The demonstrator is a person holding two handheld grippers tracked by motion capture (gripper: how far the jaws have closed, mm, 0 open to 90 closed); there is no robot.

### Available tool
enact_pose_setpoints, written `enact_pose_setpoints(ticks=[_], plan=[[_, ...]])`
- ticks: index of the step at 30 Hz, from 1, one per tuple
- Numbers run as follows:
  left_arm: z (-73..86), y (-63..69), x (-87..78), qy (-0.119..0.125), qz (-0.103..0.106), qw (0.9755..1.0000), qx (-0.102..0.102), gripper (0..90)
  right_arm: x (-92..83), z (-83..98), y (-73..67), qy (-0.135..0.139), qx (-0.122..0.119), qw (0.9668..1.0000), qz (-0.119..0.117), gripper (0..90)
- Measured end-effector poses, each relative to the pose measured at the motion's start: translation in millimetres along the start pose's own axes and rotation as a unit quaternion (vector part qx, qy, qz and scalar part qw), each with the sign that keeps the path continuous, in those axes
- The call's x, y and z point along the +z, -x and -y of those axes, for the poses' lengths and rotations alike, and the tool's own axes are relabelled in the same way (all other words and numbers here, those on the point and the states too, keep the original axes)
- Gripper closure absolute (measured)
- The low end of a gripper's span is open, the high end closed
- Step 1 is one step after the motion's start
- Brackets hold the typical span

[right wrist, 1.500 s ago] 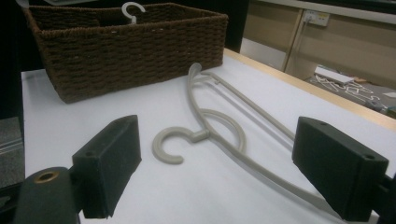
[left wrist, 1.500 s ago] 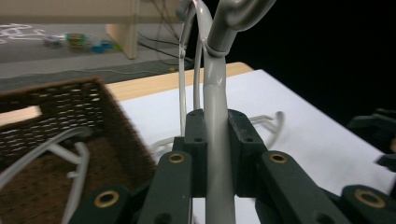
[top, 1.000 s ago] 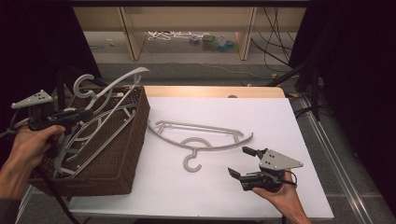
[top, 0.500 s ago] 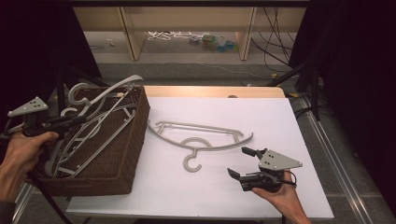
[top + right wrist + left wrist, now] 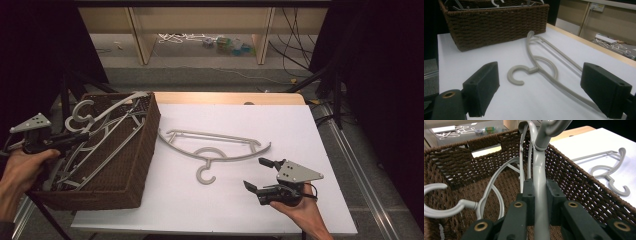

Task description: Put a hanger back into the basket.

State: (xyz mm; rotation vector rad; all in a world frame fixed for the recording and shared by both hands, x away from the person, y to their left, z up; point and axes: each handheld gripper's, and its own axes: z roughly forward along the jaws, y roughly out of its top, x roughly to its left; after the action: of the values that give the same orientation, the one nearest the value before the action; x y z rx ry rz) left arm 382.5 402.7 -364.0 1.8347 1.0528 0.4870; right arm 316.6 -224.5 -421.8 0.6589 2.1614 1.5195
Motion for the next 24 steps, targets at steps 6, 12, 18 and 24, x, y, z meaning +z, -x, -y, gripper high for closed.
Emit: enact_pose_setpoints(ticks=[6,12,18,24], plan=[[5.6,0.0,6.5,-0.030,0.000,0.9995,0.004,79.3,0.5,-0.1,-0.2,0.000,0.000,1.0000,0.001,16.4],[7.3,2.3,23.5,-0.063,0.007,0.9980,0.003,79.0,0.8,-0.1,0.1,-0.001,-0.002,1.0000,-0.002,16.3],[11.4,1.9,35.4,-0.094,0.002,0.9956,-0.008,78.4,0.8,0.3,0.3,-0.009,-0.003,0.9999,-0.005,16.3],[18.6,-8.6,42.5,-0.114,-0.026,0.9921,-0.045,76.9,1.1,-0.1,0.0,-0.007,-0.004,0.9999,-0.005,16.3]])
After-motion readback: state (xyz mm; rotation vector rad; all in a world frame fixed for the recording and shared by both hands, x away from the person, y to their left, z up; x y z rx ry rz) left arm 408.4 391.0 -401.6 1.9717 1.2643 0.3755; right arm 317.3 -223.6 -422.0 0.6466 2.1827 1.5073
